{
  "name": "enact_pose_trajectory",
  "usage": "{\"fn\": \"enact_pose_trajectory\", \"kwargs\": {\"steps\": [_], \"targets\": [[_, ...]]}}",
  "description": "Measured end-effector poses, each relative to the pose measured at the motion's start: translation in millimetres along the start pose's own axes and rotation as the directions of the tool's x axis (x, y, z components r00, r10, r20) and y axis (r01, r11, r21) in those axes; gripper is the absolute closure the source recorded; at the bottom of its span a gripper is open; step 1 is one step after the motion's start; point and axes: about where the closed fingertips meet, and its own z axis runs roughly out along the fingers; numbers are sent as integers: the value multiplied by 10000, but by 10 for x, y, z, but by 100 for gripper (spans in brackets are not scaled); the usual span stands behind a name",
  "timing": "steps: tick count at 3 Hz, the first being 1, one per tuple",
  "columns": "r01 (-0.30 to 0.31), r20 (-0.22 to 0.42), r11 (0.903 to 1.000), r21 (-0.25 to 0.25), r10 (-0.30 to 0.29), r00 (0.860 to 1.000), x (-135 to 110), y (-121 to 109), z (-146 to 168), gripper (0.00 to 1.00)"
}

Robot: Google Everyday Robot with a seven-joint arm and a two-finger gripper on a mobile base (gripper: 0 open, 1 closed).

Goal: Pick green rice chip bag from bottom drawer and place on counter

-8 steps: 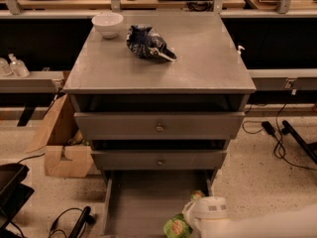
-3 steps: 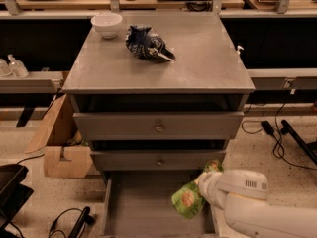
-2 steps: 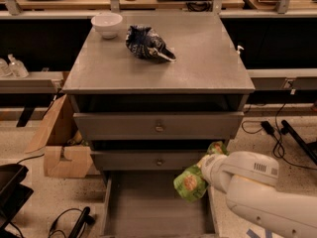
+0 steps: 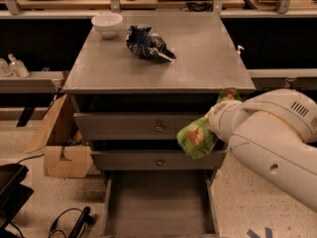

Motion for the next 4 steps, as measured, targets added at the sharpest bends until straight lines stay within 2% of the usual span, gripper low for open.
{"fn": "enact_pose_trajectory", "kwargs": {"steps": [1,2,3,4], "targets": [[5,13,10000,1,-5,10000,-6,4,3,100],[117,167,9997,207,-120,9998,23,-100,58,100],[149,580,9997,208,-160,9982,140,-339,189,100],[729,978,9973,82,-733,9925,426,-782,214,100]]}}
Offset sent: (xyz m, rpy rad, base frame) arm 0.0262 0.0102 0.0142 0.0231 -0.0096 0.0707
